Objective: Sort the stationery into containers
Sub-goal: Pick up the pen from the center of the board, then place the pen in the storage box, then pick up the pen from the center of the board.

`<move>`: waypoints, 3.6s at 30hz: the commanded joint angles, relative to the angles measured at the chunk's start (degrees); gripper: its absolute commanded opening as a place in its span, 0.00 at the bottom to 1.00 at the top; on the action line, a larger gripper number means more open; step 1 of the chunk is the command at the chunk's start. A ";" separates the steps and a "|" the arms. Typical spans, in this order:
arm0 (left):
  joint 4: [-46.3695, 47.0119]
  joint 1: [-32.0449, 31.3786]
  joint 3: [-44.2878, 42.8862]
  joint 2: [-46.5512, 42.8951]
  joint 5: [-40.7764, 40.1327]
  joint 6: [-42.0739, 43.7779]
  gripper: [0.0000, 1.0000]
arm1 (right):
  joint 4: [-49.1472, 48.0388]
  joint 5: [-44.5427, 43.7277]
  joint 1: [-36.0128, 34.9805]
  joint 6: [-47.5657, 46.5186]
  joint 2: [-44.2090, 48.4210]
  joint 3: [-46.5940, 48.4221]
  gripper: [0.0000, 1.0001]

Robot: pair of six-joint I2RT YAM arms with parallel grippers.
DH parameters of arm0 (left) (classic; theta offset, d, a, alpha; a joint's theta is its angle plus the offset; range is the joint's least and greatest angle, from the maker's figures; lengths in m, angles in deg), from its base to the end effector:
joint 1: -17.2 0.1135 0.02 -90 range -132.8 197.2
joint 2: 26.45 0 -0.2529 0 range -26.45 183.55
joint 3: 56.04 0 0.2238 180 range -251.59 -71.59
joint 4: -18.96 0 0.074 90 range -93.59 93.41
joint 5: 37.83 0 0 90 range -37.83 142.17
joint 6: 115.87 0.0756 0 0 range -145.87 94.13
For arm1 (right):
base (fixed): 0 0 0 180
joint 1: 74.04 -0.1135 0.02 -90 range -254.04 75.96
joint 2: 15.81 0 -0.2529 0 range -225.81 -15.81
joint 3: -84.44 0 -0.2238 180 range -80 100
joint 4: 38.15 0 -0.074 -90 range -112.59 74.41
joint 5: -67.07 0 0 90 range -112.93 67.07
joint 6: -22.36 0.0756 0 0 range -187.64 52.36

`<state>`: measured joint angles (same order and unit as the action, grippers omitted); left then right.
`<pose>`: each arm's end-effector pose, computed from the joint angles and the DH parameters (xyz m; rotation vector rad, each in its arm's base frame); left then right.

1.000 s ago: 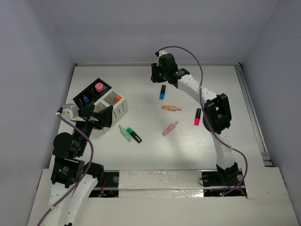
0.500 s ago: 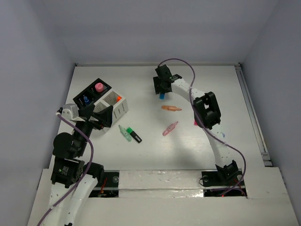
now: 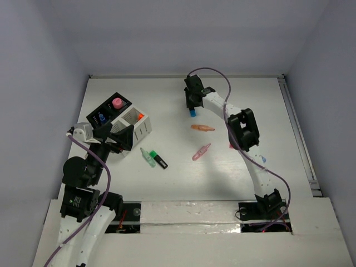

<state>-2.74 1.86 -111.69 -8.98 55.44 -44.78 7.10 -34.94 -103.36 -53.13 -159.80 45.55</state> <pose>0.0934 -0.0301 0.3702 0.0092 1.3032 -0.5489 0.4845 0.2541 0.1408 -0.2124 2.3800 0.1079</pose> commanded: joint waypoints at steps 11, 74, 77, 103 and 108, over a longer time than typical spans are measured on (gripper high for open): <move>3.52 -0.22 0.28 0.89 1.21 0.29 0.99 | -40.02 17.28 -5.20 7.30 27.14 -24.54 0.00; 2.99 -0.22 0.28 -0.07 0.51 0.20 0.99 | -39.10 14.29 -24.73 1.76 35.53 -53.13 0.48; 3.08 -0.22 0.37 -0.07 0.60 0.20 0.99 | -34.90 14.56 -25.43 0.09 33.60 -51.12 0.60; 3.34 -0.22 0.37 0.19 1.04 0.02 0.99 | -21.78 10.16 -29.83 -2.90 27.78 -43.38 0.52; 3.34 -0.22 0.37 0.28 1.04 0.11 0.99 | -22.05 11.66 -29.83 -3.08 30.51 -43.91 0.52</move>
<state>-2.39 1.86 -111.66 -8.63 55.63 -44.78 -14.95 -23.59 -132.63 -55.23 -133.57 1.53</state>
